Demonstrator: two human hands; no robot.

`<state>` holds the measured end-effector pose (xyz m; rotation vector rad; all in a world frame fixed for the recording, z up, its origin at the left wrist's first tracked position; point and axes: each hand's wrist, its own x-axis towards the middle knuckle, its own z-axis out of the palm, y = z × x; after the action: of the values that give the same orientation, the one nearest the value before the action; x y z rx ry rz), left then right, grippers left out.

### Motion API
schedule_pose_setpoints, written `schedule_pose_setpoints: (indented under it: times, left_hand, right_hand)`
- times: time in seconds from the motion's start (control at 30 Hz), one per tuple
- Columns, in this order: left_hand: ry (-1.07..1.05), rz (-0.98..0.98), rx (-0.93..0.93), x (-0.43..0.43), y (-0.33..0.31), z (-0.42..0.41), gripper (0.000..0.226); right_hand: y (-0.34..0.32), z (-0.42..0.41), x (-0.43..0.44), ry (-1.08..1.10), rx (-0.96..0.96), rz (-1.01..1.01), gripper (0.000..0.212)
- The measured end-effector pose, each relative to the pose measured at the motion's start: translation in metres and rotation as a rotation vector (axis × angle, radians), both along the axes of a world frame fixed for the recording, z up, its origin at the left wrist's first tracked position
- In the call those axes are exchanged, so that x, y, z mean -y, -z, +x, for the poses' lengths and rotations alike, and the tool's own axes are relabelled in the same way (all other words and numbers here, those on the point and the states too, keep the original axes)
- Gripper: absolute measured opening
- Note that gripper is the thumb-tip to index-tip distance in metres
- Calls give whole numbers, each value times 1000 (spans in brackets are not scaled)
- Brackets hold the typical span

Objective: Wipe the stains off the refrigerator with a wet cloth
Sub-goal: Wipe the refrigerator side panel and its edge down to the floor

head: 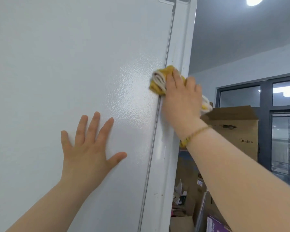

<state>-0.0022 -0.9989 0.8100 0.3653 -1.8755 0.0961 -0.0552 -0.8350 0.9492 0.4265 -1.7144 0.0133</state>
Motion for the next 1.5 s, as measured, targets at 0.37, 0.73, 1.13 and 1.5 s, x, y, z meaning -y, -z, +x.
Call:
schedule_pose_setpoints:
  times: [0.37,0.73,1.13,1.5]
  left_hand:
    - [31,28,-40,-6,-2,4,79]
    - [54,104,-70,-13,-52,15,110]
    - [-56,-46,-85,5,-43,-1,82]
    - [-76,30,17,3,-43,1,83]
  right_hand:
    - [0,5,-11,18,-123,79,45]
    - [-57,0,-1,-7,-69,-14,47]
    - [-170,4,11,-104,-62,-175,36]
    - [-123,-10,-9,-113,-172,-51,32]
